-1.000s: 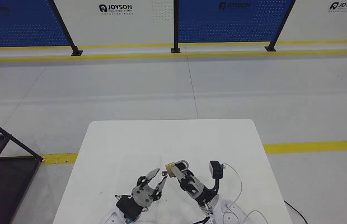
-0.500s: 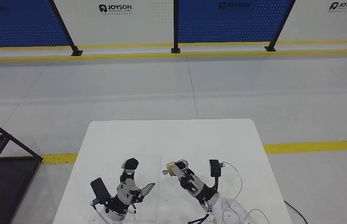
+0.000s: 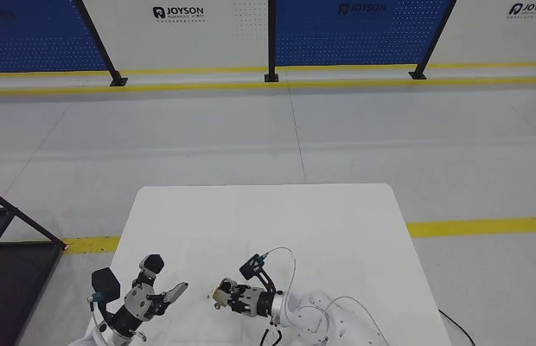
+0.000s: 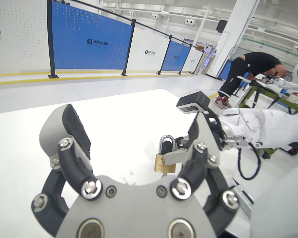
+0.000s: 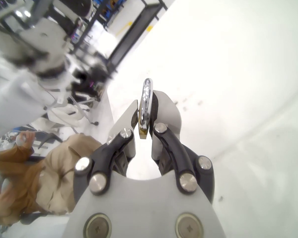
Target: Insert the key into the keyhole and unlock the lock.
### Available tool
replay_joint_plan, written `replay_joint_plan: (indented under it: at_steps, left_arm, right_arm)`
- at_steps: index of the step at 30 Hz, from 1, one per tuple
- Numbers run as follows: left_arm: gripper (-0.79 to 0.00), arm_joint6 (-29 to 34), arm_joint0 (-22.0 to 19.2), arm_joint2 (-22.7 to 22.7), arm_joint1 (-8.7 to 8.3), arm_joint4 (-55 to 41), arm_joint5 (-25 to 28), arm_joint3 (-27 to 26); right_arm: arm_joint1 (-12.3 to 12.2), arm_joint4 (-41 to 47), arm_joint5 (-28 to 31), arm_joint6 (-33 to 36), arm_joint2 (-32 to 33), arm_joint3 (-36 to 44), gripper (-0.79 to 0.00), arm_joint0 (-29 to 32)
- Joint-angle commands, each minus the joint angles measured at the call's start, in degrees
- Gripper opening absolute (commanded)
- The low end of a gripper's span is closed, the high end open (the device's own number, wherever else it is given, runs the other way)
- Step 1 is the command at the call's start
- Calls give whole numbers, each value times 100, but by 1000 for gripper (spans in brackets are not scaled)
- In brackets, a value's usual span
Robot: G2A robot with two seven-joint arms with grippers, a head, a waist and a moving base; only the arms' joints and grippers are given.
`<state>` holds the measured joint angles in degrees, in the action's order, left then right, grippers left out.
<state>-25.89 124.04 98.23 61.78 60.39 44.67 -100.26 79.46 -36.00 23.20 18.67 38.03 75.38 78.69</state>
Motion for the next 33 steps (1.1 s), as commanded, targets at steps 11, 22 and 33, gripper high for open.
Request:
replay_joint_plan:
  at_steps: [11,22,33]
  left_arm:
    - [0,92,-23,-29,7,-23,-55,20]
    - [0,92,-23,-29,7,-23,-55,20]
    - [0,92,-23,-29,7,-23,-55,20]
  right_arm:
    - [322,-88,-468,-118,-561,-679,0,-488]
    - [70,-938,-263,-1431,-99,-29,0,5]
    - [-651,-2571,890,-4123,1521,1796,0,1881]
